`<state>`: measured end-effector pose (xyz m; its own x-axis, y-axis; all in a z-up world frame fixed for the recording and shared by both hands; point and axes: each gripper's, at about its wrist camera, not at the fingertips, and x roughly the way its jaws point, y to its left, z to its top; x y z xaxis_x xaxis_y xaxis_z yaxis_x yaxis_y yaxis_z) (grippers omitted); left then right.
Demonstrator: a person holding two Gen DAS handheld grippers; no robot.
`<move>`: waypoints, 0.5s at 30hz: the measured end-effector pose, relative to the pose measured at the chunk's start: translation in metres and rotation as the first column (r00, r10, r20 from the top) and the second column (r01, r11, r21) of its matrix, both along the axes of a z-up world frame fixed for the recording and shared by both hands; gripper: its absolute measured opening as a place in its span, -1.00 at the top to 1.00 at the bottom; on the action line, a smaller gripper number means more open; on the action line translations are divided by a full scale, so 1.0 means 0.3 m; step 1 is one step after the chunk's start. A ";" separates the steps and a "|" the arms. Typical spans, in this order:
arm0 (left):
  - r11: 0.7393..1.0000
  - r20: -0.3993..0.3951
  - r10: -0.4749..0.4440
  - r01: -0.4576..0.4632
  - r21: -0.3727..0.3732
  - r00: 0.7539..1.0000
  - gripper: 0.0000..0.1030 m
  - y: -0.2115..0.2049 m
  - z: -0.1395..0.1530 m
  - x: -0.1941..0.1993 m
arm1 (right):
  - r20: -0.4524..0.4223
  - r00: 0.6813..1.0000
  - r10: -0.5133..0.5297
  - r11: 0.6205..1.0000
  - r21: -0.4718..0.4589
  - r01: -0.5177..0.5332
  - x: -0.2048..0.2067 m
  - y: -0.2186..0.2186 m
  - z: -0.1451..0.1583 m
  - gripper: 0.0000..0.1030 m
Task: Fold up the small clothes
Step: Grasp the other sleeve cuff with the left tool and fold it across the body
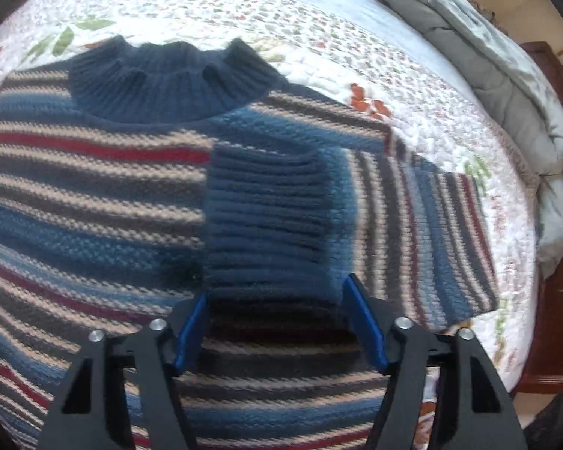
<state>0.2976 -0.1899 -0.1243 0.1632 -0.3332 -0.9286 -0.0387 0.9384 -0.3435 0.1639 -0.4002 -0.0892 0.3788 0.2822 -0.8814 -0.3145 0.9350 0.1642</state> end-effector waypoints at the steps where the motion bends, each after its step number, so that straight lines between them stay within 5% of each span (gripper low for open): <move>1: 1.000 -0.001 -0.002 0.002 -0.024 1.000 -0.27 -0.009 0.007 -0.006 | 0.002 1.000 -0.001 1.000 -0.002 0.001 -0.003 -0.004 -0.001 -0.19; 7: 0.998 -0.002 -0.022 0.022 -0.050 1.000 -0.29 -0.055 0.003 -0.013 | 0.018 1.000 0.005 1.000 0.001 -0.005 -0.016 0.005 0.018 -0.19; 10: 0.999 -0.012 0.006 -0.007 -0.052 1.000 0.11 -0.033 -0.015 0.007 | 0.021 1.000 0.014 1.000 -0.001 -0.014 -0.023 0.017 0.021 -0.19; 12: 0.996 -0.013 0.027 -0.028 -0.079 1.000 0.73 -0.007 -0.016 0.006 | 0.025 1.000 0.016 1.000 -0.002 -0.016 -0.030 0.019 0.027 -0.19; 15: 0.993 0.020 0.073 -0.070 -0.097 0.997 0.82 0.048 0.015 -0.004 | 0.034 0.999 0.007 1.000 -0.003 -0.007 -0.040 0.012 0.042 -0.20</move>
<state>0.2963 -0.1756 -0.1197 0.2116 -0.4077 -0.8883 -0.0952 0.8959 -0.4339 0.1520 -0.3965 -0.0766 0.4062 0.2828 -0.8689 -0.3267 0.9330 0.1510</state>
